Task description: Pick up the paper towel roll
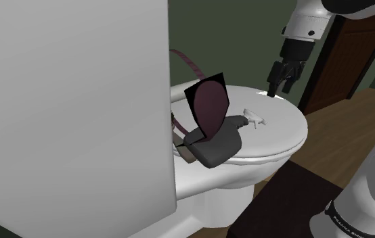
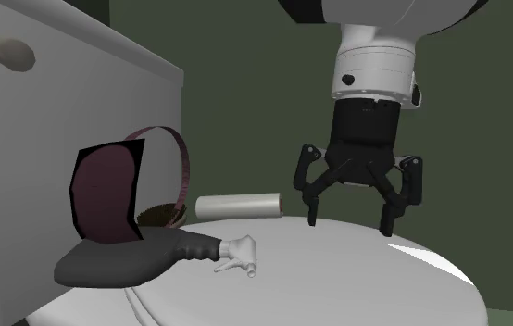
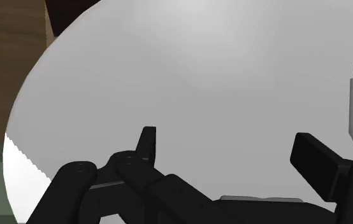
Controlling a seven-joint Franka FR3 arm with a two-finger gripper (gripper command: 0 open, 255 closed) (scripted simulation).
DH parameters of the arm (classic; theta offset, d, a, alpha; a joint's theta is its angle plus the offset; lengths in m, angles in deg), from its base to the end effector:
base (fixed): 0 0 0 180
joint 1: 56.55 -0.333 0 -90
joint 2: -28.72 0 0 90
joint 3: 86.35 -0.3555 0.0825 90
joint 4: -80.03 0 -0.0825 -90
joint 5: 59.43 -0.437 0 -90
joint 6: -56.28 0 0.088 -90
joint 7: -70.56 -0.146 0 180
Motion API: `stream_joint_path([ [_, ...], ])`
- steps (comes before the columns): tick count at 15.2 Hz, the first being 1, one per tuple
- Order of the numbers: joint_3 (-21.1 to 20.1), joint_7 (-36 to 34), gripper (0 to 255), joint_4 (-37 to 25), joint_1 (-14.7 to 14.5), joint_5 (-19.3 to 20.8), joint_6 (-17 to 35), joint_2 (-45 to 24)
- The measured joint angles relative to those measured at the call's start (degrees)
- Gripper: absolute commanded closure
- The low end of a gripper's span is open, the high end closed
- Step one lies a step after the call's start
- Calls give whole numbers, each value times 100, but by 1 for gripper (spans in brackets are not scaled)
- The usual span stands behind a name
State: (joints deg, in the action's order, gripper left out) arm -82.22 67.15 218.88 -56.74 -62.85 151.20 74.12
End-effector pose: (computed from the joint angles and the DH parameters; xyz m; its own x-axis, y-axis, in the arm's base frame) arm 0.3375 -0.0191 0.5537 0.9935 -0.1126 0.0173 -0.1100 -0.9876 -0.1119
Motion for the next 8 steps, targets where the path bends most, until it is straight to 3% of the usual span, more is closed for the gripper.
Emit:
stream_joint_path([
  [2, 26, 106, 0, -66, -37, 27, 43, -114],
  [8, 202, 1276, 0, -1030, -476, 222, 355, -1454],
])
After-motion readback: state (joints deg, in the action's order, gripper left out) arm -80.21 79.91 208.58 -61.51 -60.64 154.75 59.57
